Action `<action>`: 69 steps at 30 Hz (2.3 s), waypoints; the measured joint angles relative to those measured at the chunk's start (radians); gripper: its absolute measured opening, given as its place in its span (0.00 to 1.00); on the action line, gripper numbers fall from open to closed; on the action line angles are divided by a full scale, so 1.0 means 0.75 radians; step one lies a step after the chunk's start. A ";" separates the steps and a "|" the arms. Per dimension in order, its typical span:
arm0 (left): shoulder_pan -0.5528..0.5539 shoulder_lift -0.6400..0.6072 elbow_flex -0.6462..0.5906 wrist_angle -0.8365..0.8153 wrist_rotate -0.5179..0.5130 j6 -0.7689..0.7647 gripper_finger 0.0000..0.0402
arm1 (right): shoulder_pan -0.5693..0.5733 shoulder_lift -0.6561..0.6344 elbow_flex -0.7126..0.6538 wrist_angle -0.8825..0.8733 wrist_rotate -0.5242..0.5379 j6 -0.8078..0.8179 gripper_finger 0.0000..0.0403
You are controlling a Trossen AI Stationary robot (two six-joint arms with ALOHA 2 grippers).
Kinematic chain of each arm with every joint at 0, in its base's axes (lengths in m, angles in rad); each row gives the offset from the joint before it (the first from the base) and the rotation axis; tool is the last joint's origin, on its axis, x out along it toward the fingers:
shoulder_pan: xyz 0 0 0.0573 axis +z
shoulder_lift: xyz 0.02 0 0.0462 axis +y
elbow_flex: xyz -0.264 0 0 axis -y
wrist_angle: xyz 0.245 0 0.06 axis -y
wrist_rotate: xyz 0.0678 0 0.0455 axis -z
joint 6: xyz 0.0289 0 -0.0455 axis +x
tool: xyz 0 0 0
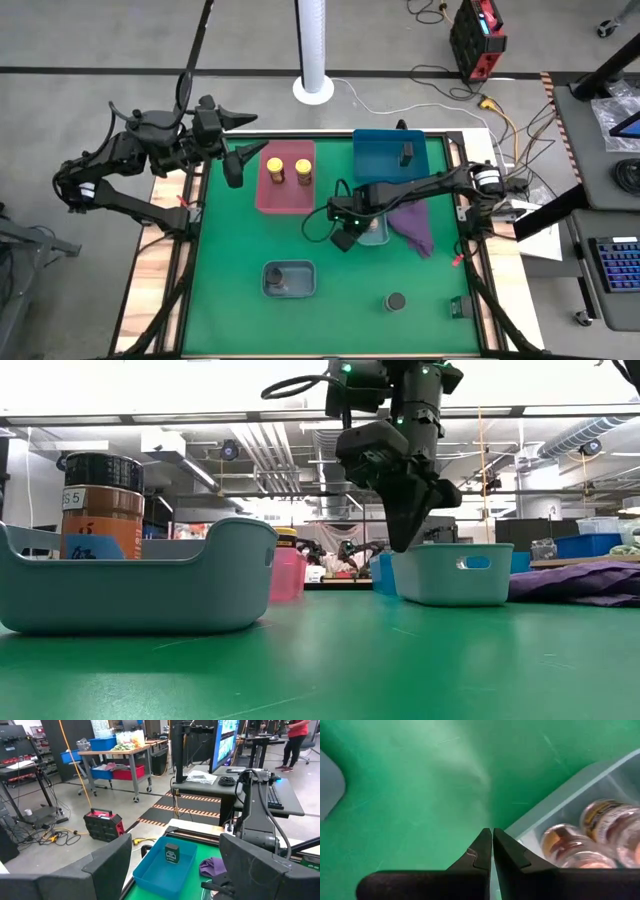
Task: Sort spices by type
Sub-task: Adjust the small light blue bin, then put the black seasoning bottle into the small blue bin
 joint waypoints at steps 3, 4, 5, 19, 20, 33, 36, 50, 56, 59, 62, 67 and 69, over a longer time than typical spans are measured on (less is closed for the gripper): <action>0.000 0.003 0.000 0.000 0.000 -0.005 0.70 | 0.004 -0.009 0.004 -0.001 0.000 0.000 0.02; 0.000 0.004 0.000 -0.001 0.000 -0.005 0.70 | 0.004 -0.012 0.010 0.000 0.005 -0.001 0.02; 0.000 0.005 0.000 -0.001 0.000 -0.005 0.70 | 0.004 -0.012 0.020 0.002 0.014 -0.001 0.02; -0.001 0.034 0.000 -0.004 0.001 -0.045 0.70 | -0.002 -0.145 0.256 -0.201 0.023 -0.059 0.02; -0.001 0.034 0.000 -0.004 0.001 -0.054 0.70 | 0.001 -0.173 0.262 -0.253 0.023 -0.049 0.02; -0.005 0.024 0.000 -0.017 0.005 -0.124 0.70 | 0.225 -0.555 0.255 -0.489 0.035 0.325 0.02; -0.018 0.024 0.000 -0.016 0.035 -0.125 0.70 | 0.325 -0.588 0.254 -0.489 0.035 0.436 0.02; -0.068 0.024 0.000 -0.016 0.087 -0.126 0.70 | 0.686 -0.615 0.252 -0.487 -0.027 1.067 0.05; -0.068 0.024 0.000 -0.017 0.086 -0.125 0.70 | 0.827 -0.586 0.242 -0.481 0.005 1.292 0.21; -0.068 0.024 0.000 -0.017 0.086 -0.125 0.70 | 0.855 -0.533 0.228 -0.475 0.011 1.378 0.35; -0.068 0.024 0.000 -0.017 0.086 -0.131 0.70 | 0.856 -0.454 0.217 -0.452 0.008 1.424 0.50; -0.068 0.024 0.000 -0.017 0.085 -0.143 0.70 | 0.828 -0.318 0.215 -0.452 -0.015 1.425 0.72; -0.068 0.024 0.000 -0.017 0.085 -0.143 0.70 | 0.810 -0.272 0.213 -0.447 -0.027 1.425 0.79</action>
